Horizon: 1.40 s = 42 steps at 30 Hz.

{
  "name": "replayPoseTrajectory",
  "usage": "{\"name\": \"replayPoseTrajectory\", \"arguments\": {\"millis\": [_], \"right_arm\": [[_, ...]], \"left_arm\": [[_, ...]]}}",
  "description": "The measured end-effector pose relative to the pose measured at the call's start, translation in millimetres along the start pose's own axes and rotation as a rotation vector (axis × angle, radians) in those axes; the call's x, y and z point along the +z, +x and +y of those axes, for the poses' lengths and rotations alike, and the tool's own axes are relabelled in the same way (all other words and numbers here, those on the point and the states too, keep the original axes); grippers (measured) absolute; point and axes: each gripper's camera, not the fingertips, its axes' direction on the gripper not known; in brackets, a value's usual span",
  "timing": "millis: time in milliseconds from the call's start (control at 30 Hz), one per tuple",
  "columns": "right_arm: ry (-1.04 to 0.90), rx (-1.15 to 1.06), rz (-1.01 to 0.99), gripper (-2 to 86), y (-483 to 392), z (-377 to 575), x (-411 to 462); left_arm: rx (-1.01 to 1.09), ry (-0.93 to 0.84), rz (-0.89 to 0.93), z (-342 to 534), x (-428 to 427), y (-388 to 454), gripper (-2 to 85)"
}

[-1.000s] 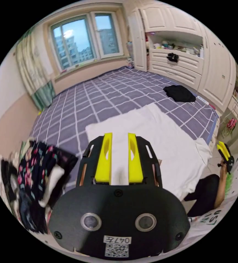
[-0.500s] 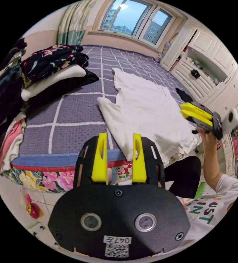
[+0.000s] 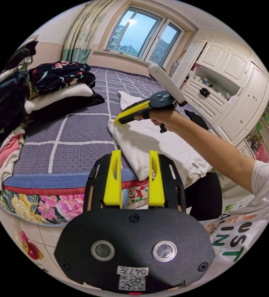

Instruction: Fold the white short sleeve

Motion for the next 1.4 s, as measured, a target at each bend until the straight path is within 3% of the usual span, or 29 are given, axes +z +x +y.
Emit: {"name": "replayPoseTrajectory", "arguments": {"millis": [167, 367, 600, 733, 833, 933, 1100, 1267, 1400], "right_arm": [[-0.074, 0.047, 0.095, -0.4, 39.4, 61.1, 4.0], [-0.255, 0.157, 0.039, 0.0, 95.3, 164.0, 77.9], [0.021, 0.251, 0.029, 2.6, 92.3, 226.9, 62.6], [0.055, 0.210, -0.018, 5.8, 85.6, 216.9, 92.8], [-0.005, 0.220, -0.094, 5.6, 93.0, 215.0, 138.8], [0.025, 0.267, -0.244, 1.2, 97.1, 224.2, 175.1], [0.170, 0.234, -0.249, -0.5, 53.2, 207.8, 157.5], [0.283, 0.073, -0.286, -0.6, -12.8, 116.2, 150.5], [0.261, -0.056, -0.323, -0.3, -68.2, 40.3, 195.4]], "left_arm": [[0.025, -0.016, 0.083, -18.2, -8.6, 7.0, 12.8], [0.047, -0.090, 0.112, -46.7, 5.2, 14.6, 12.9], [-0.023, -0.073, 0.292, -85.0, 21.8, 3.5, 13.3], [-0.161, -0.106, 0.231, -111.3, 49.5, -16.5, 12.6], [-0.239, -0.109, 0.320, -108.9, 69.9, -30.7, 3.9], [-0.247, -0.105, 0.264, -106.4, 68.4, -33.0, 1.0], [-0.162, -0.050, 0.181, -113.0, 10.0, -22.1, -0.1], [-0.157, 0.072, -0.085, -78.2, -73.6, -33.6, -0.4], [-0.222, 0.080, -0.085, -60.6, -106.4, -74.4, -0.4]]}}
